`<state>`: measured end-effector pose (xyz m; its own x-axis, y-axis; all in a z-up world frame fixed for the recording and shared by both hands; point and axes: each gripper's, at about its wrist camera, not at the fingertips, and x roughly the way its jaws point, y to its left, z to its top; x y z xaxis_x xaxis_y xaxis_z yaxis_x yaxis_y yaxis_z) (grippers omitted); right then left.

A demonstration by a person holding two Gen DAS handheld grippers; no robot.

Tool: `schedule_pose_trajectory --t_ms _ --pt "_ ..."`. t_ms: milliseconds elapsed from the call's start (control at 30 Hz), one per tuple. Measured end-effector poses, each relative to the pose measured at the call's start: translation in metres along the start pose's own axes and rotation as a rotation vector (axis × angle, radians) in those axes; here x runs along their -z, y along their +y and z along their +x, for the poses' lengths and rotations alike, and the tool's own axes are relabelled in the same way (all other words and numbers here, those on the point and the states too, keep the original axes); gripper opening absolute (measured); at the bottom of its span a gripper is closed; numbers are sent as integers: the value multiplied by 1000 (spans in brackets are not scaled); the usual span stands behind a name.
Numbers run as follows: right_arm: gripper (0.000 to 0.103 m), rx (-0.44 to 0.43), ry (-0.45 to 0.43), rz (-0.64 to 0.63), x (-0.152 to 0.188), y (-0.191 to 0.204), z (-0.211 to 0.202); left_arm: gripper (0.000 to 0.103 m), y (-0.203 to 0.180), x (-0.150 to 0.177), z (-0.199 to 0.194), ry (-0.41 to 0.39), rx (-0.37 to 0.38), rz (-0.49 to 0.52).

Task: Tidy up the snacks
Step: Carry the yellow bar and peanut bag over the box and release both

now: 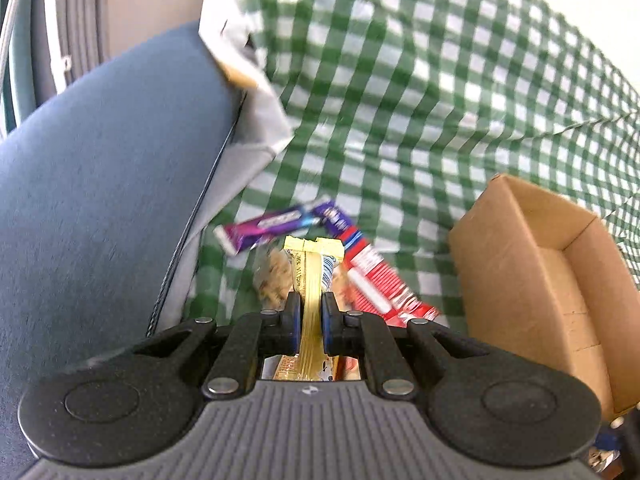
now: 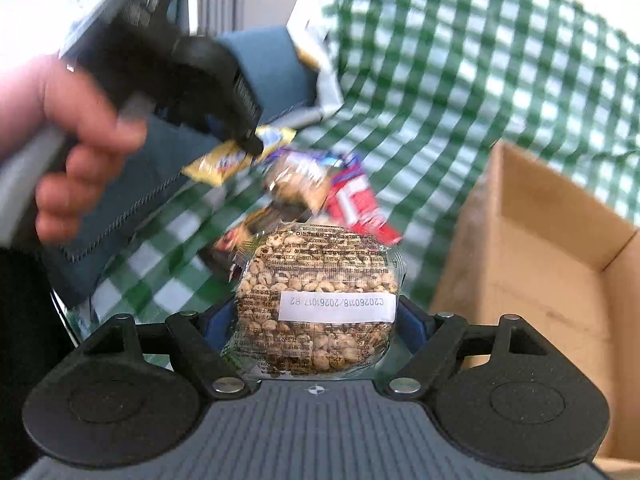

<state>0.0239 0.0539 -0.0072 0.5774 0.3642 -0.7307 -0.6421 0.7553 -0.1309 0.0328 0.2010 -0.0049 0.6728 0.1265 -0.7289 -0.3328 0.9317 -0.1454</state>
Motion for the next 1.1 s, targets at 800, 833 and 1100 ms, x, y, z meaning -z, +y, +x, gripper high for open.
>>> schedule_pose_trajectory --t_ms 800,833,1100 --pt "82 483 -147 115 42 -153 -66 11 -158 55 -57 -340 295 343" --pt "82 497 -146 127 46 -158 -69 11 -164 59 -59 -352 313 354" --pt "82 529 -119 185 63 -189 -74 11 -193 85 -63 -388 366 410"
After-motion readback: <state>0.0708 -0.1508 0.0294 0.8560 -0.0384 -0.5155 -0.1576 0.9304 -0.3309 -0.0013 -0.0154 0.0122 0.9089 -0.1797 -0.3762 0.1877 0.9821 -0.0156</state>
